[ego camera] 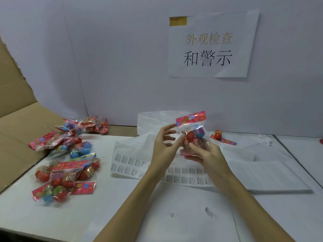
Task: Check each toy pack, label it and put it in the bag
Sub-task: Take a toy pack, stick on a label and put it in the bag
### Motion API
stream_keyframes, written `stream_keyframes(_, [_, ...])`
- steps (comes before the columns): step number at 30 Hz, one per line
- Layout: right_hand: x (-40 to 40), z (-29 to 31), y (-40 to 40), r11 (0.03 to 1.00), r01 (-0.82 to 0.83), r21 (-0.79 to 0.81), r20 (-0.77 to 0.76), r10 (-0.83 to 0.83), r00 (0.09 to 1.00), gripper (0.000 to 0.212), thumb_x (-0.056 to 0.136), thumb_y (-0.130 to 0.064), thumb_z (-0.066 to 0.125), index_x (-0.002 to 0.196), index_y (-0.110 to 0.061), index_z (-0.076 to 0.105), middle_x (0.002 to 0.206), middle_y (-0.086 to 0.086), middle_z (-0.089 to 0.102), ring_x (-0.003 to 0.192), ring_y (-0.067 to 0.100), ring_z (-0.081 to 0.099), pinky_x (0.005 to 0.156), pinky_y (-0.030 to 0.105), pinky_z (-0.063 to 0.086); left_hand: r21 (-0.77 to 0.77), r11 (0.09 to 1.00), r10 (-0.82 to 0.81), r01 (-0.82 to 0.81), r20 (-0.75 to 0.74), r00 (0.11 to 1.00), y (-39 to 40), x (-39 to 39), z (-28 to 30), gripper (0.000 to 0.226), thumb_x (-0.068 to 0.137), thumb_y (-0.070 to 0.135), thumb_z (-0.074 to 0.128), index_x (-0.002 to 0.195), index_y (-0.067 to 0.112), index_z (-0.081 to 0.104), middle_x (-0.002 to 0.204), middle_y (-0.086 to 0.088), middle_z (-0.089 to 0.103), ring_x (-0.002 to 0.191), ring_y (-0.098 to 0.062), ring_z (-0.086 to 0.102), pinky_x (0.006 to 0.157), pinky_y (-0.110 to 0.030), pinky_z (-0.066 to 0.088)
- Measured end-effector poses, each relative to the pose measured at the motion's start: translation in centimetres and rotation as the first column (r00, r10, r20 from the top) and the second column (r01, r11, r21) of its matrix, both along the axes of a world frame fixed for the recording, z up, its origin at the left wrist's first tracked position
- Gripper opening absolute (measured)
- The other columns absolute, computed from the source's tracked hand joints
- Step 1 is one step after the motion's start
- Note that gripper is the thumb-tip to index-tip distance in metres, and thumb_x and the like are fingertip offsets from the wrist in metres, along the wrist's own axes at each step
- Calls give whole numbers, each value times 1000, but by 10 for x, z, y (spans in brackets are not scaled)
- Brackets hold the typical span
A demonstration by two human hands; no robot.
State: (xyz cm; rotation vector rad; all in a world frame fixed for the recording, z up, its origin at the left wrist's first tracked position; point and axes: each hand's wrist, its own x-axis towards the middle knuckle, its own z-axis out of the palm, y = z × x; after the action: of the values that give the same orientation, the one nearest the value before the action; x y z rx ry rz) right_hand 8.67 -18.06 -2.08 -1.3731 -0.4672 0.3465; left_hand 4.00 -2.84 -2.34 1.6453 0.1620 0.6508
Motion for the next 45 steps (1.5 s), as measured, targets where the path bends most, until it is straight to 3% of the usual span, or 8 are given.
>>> stream_keyframes(4, [1,6,-2,974,-164,154,-190,192,963,35,100,-25,64,128,-4,66,118,18,75,111,34,73,94,37,61,-273,946,-177,174,17,984,-1,-1,4,46,93,35,74,135,24,59,109,-8,79,104,-19,74,98,-33,57])
stream_keyframes(18, [-3,3,-3,987,64,-149,-59,-74,996,46,99,-51,63,109,-8,76,90,10,81,77,31,79,66,29,63,-331,944,-42,11,-85,995,-3,-2,2,21,97,22,72,114,9,73,99,-15,78,83,-31,78,69,-37,62])
stream_keyframes(22, [-4,5,-2,986,97,-137,-33,-102,994,38,99,-45,63,113,-12,75,90,7,81,78,29,79,71,31,63,-287,954,-104,92,-26,994,-4,-5,8,31,96,37,73,117,14,73,100,-10,78,86,-26,77,68,-32,62])
stream_keyframes(28, [-2,6,-4,993,73,-90,36,-70,997,31,99,-29,66,128,-20,69,99,2,81,89,24,79,84,37,65,-256,954,-148,156,54,988,-4,-4,7,28,99,19,70,127,15,69,115,-9,77,104,-30,74,92,-40,59])
stream_keyframes(31, [-1,7,-5,997,42,-61,-1,-43,999,47,94,-31,72,136,-14,62,108,6,79,96,24,79,91,44,63,-254,948,-175,193,91,980,-4,-7,10,29,98,18,71,127,18,71,114,-10,77,96,-21,73,83,-30,56])
stream_keyframes(34, [1,11,-9,982,187,-17,15,-186,982,80,79,-52,81,149,-32,47,130,-2,68,112,14,72,98,42,59,-71,984,-160,166,84,983,-3,-8,11,40,87,22,84,125,25,74,109,-4,79,101,-19,74,88,-34,59])
stream_keyframes(39, [1,21,-17,970,235,67,153,-243,958,32,84,-41,78,116,-46,74,124,-8,72,115,4,68,107,39,53,281,960,-33,9,80,996,-4,-6,6,42,80,23,90,120,26,78,110,6,76,104,-15,68,92,-38,57])
stream_keyframes(45, [4,22,-20,959,259,112,-41,-256,966,22,93,-33,72,107,-17,80,113,1,77,119,21,69,107,45,53,-52,982,-179,184,85,980,-7,-5,10,22,88,27,84,109,22,82,105,-3,79,100,-27,76,80,-30,62])
